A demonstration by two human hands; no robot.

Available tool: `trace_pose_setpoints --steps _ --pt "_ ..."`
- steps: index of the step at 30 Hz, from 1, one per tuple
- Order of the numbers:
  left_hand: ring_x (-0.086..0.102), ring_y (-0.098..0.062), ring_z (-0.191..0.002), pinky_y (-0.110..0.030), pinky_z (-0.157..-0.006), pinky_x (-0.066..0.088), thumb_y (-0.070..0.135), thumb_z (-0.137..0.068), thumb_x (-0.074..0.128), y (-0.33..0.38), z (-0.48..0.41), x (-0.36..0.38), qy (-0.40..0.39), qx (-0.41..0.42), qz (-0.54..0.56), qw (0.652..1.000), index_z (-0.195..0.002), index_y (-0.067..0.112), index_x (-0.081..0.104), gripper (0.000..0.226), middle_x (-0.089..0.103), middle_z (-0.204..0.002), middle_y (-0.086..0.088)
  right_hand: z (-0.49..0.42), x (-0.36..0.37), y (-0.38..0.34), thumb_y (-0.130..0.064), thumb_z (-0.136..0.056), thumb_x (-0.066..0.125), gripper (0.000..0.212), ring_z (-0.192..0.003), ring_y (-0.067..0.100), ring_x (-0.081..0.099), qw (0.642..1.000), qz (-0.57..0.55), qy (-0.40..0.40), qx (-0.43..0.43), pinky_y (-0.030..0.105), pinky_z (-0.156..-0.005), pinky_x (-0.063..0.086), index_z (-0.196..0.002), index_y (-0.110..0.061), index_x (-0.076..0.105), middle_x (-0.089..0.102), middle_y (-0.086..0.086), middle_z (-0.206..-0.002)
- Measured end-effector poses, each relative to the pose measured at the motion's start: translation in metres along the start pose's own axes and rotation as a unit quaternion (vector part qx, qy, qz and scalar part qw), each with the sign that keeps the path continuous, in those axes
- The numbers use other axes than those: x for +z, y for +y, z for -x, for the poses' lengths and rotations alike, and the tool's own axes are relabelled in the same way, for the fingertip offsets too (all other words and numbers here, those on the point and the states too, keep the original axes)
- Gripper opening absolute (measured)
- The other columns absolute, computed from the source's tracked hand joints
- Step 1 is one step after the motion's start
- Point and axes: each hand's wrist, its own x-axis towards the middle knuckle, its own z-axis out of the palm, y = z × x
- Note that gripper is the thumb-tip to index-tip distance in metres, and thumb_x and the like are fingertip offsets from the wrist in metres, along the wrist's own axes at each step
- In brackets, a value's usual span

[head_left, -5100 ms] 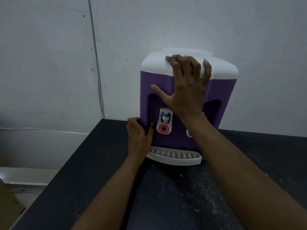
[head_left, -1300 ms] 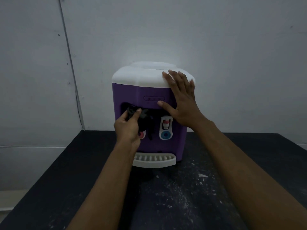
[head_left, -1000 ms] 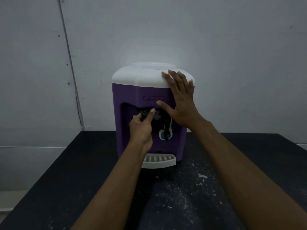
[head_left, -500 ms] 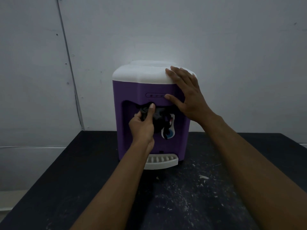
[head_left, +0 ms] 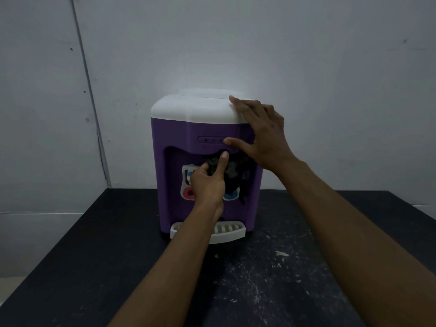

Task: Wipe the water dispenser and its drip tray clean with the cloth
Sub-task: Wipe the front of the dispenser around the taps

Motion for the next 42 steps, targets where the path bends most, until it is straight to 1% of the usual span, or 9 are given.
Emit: trace_pose_setpoints --steps 5,7,14,17,20,24,28,35,42 --pt "0.075 -0.011 -0.092 -0.023 -0.076 0.061 0.041 -0.087 0.076 -0.001 -0.004 -0.015 -0.005 0.011 0.001 1.0 -0.106 0.018 0.076 0.029 0.079 -0.095 0.002 0.0 0.004 -0.008 -0.063 -0.085 0.071 0.087 -0.138 0.019 0.034 1.0 0.0 -0.009 0.02 0.057 -0.117 0.025 -0.158 -0.031 0.037 0.043 -0.007 -0.149" --pt "0.075 -0.012 -0.093 -0.027 -0.079 0.061 0.041 -0.088 0.076 -0.003 -0.003 -0.014 0.003 0.008 0.007 1.0 -0.107 0.019 0.076 0.03 0.079 -0.096 0.002 0.001 0.005 -0.009 -0.06 -0.084 0.074 0.086 -0.135 0.021 0.035 0.999 -0.027 -0.01 0.022 0.06 -0.114 0.031 -0.157 -0.03 0.039 0.044 -0.006 -0.148" --pt "0.075 -0.008 -0.088 -0.024 -0.076 0.061 0.034 -0.089 0.076 -0.011 0.004 0.012 0.006 0.017 -0.009 1.0 -0.097 0.02 0.076 0.016 0.079 -0.089 0.007 -0.001 0.007 -0.009 -0.056 -0.082 0.079 0.085 -0.127 0.024 0.038 0.998 -0.054 0.0 0.023 0.052 -0.104 0.045 -0.153 -0.025 0.046 0.048 -0.001 -0.144" --pt "0.075 -0.006 -0.081 -0.021 -0.068 0.059 0.032 -0.09 0.076 -0.01 0.006 0.021 0.007 -0.004 -0.023 1.0 -0.088 0.025 0.075 0.007 0.078 -0.083 0.011 -0.001 0.006 -0.012 -0.054 -0.083 0.079 0.084 -0.128 0.024 0.038 0.998 -0.057 -0.003 0.024 0.052 -0.105 0.044 -0.153 -0.025 0.045 0.047 -0.001 -0.145" --pt "0.075 -0.011 -0.087 -0.031 -0.079 0.061 0.032 -0.088 0.078 -0.009 0.002 0.014 -0.001 -0.007 -0.012 1.0 -0.094 0.02 0.077 0.014 0.079 -0.09 0.004 0.001 0.002 -0.009 -0.046 -0.086 0.079 0.078 -0.129 0.02 0.036 0.996 -0.089 -0.011 0.018 0.045 -0.112 0.04 -0.153 -0.024 0.045 0.047 -0.002 -0.147" --pt "0.075 -0.01 -0.09 -0.029 -0.081 0.061 0.038 -0.084 0.081 -0.006 0.0 -0.001 0.008 -0.003 0.012 1.0 -0.1 0.019 0.077 0.025 0.079 -0.093 0.004 0.001 -0.011 0.007 -0.028 -0.096 0.073 0.064 -0.139 0.019 0.038 0.99 -0.133 -0.035 0.006 0.029 -0.12 0.031 -0.153 -0.018 0.047 0.048 -0.003 -0.155" --pt "0.075 -0.009 -0.088 -0.028 -0.082 0.061 0.042 -0.082 0.081 -0.007 -0.001 -0.006 0.023 -0.002 0.002 1.0 -0.098 0.022 0.076 0.026 0.079 -0.091 0.006 0.007 -0.012 0.014 -0.033 -0.089 0.08 0.074 -0.145 0.018 0.035 0.986 -0.15 -0.028 0.062 0.029 -0.121 0.031 -0.153 -0.018 0.047 0.042 0.0 -0.157" --pt "0.074 -0.008 -0.091 -0.03 -0.085 0.06 0.039 -0.084 0.08 -0.011 0.005 0.016 0.053 0.029 -0.019 0.998 -0.097 0.018 0.076 0.025 0.079 -0.092 0.006 0.005 -0.016 0.013 -0.035 -0.085 0.083 0.068 -0.132 0.017 0.046 0.982 -0.172 -0.006 0.08 0.044 -0.109 0.047 -0.146 -0.021 0.056 0.053 -0.002 -0.144" --pt "0.073 -0.007 -0.08 -0.023 -0.072 0.059 0.031 -0.085 0.081 -0.021 0.009 0.049 0.131 0.05 -0.002 0.99 -0.086 0.013 0.076 0.018 0.077 -0.083 0.003 0.008 -0.014 0.009 -0.029 -0.09 0.08 0.065 -0.134 0.018 0.044 0.981 -0.175 -0.003 0.089 0.038 -0.113 0.043 -0.148 -0.02 0.053 0.05 -0.002 -0.146"
